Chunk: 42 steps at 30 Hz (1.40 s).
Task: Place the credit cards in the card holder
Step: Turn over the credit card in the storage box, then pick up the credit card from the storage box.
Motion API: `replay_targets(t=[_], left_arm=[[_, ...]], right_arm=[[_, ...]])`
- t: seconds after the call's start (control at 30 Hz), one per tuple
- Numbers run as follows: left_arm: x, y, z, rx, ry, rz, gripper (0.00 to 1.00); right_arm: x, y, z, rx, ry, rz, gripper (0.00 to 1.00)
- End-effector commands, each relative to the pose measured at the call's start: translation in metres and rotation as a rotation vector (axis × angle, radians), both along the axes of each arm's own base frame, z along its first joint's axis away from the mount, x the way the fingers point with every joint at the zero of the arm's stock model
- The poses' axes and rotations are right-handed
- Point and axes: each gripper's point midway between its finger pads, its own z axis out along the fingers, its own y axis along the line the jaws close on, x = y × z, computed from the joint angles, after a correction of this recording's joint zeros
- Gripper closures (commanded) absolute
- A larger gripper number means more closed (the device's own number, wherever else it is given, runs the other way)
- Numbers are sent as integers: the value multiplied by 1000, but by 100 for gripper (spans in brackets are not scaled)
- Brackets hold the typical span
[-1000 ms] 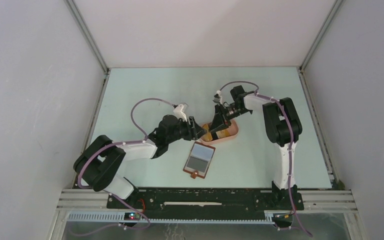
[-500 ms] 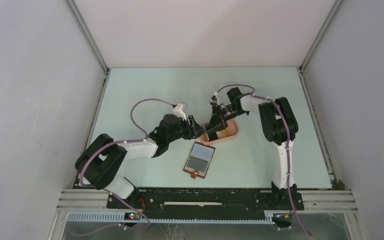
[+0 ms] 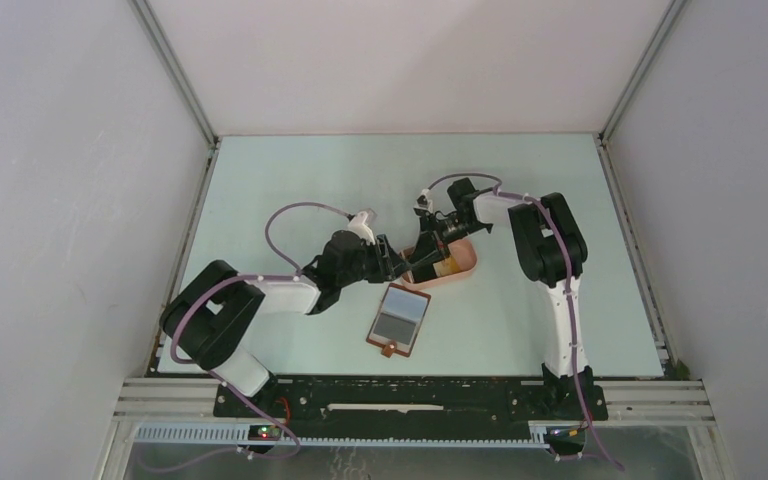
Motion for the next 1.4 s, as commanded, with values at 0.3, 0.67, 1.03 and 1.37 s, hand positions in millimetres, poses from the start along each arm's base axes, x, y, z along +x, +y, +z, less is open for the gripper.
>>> replay_targets(t=[0.3, 0.67, 1.03, 1.37], left_arm=[[15, -2, 5, -22, -29, 41, 54], [16, -6, 1, -30, -17, 30, 54], [17, -9, 1, -36, -13, 21, 55], [17, -14, 1, -50, -8, 3, 56]], right_arm=[[-9, 12, -6, -14, 32, 35, 78], [-1, 5, -7, -62, -34, 11, 89], [8, -3, 1, -103, -163, 7, 78], [16, -10, 9, -140, -261, 0, 70]])
